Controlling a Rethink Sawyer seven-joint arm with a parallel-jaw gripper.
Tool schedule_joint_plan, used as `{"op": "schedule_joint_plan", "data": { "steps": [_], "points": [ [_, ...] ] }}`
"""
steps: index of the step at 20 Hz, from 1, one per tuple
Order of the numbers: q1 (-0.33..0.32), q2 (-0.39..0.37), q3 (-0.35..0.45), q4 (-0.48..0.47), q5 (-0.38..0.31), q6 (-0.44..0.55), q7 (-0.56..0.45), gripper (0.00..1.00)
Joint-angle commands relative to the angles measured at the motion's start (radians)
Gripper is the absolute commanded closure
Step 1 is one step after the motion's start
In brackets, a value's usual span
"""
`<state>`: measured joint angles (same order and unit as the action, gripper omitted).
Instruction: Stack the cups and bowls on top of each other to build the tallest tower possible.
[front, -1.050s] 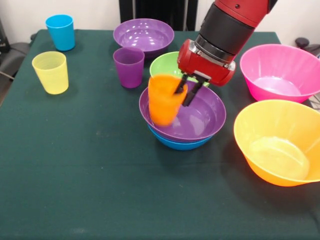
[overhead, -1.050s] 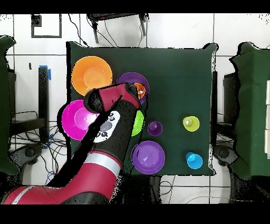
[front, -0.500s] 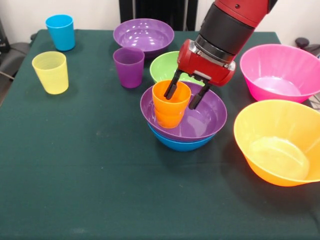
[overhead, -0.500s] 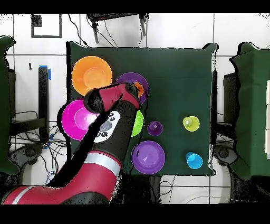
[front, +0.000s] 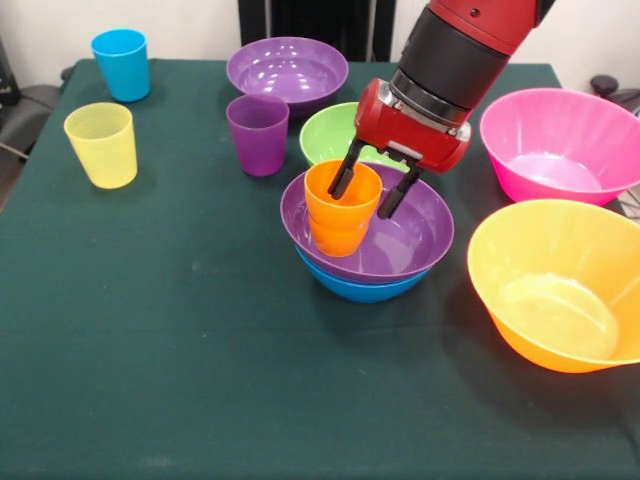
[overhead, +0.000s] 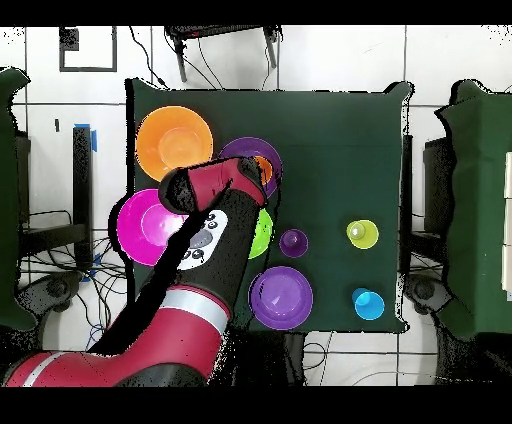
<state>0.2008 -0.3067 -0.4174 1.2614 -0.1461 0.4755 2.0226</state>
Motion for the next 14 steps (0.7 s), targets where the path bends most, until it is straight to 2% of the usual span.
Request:
{"op": "schedule_joint_plan", "data": {
  "steps": [1, 4, 10, 14],
  "points": [
    [-0.018, 0.025, 0.086, -0.010, 0.015, 0.056, 0.088, 0.00],
    [-0.031, 0.005, 0.104, 0.004, 0.022, 0.061, 0.075, 0.00],
    [-0.066, -0.151, 0.156, 0.043, 0.069, 0.223, -0.005, 0.00],
    [-0.069, -0.206, 0.169, 0.068, 0.077, 0.262, -0.022, 0.00]
  ]
}}
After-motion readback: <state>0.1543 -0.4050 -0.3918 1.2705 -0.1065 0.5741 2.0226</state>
